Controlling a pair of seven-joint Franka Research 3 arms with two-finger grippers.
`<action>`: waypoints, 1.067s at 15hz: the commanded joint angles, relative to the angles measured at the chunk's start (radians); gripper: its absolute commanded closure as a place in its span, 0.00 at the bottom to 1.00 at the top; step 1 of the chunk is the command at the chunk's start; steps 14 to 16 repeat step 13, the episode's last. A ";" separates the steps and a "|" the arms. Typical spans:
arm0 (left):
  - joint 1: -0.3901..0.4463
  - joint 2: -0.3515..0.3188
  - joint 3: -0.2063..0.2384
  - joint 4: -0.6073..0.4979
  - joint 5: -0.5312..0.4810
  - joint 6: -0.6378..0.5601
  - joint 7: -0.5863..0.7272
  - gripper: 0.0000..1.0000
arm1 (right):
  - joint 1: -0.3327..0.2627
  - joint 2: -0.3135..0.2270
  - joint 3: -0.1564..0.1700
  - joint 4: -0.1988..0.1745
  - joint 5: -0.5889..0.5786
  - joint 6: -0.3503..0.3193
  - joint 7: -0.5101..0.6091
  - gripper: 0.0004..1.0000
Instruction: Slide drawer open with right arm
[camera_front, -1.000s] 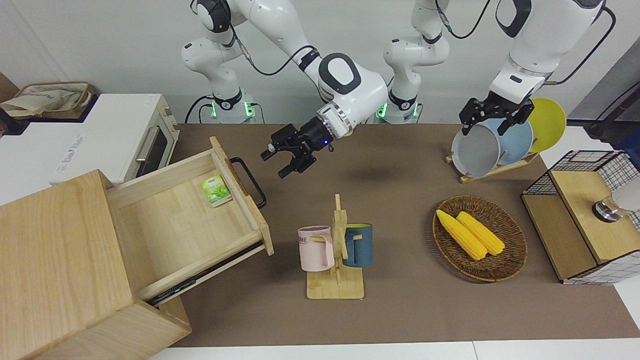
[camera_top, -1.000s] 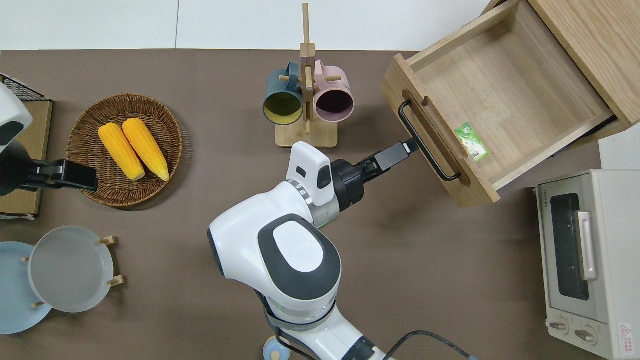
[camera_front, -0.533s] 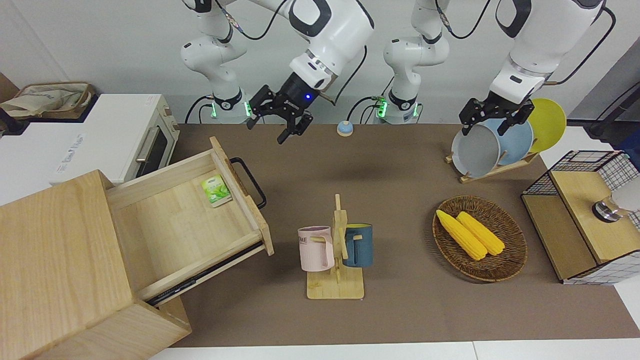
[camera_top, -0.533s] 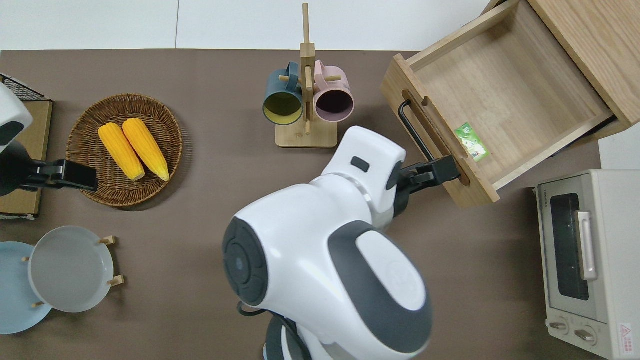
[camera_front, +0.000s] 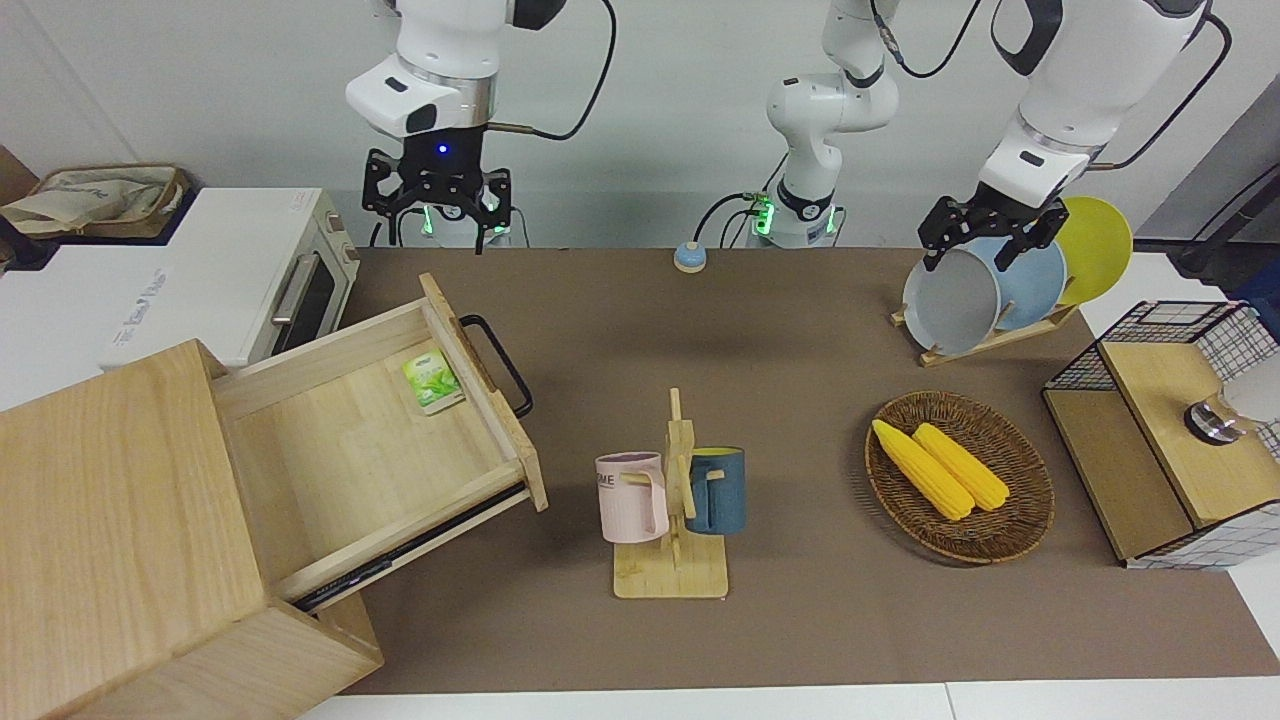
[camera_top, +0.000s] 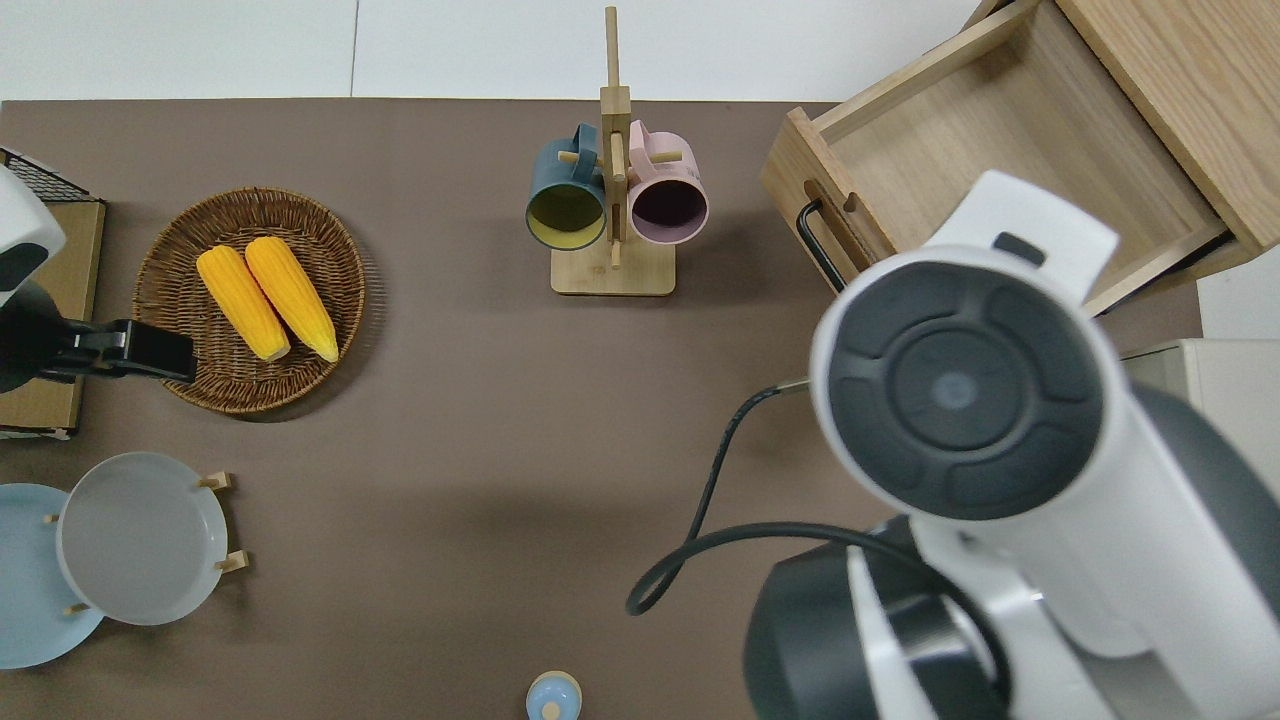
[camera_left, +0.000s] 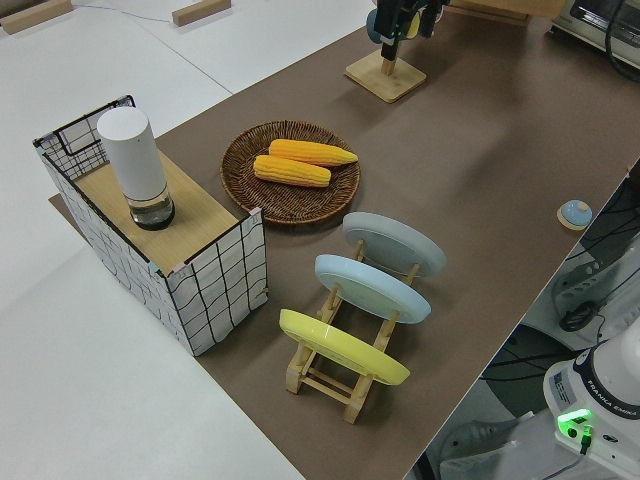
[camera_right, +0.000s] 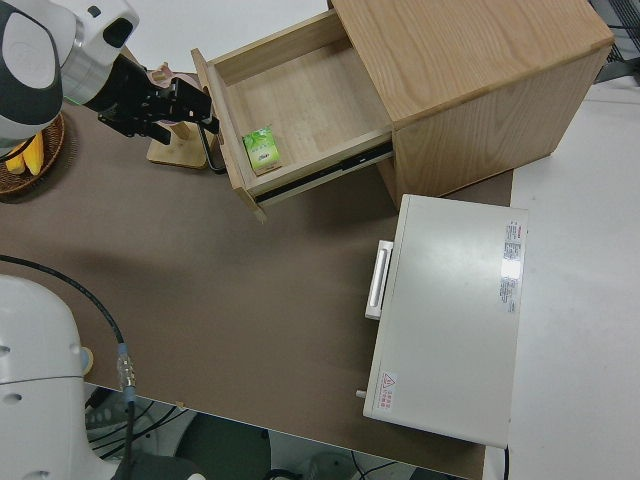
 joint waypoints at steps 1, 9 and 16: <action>0.004 0.011 -0.006 0.026 0.017 -0.020 0.010 0.01 | -0.143 -0.013 0.017 -0.016 0.168 0.048 -0.109 0.02; 0.004 0.011 -0.006 0.026 0.017 -0.020 0.010 0.01 | -0.277 0.051 0.015 -0.025 0.285 0.050 -0.272 0.02; 0.004 0.011 -0.006 0.024 0.017 -0.020 0.010 0.01 | -0.260 0.051 0.014 -0.019 0.246 0.047 -0.264 0.02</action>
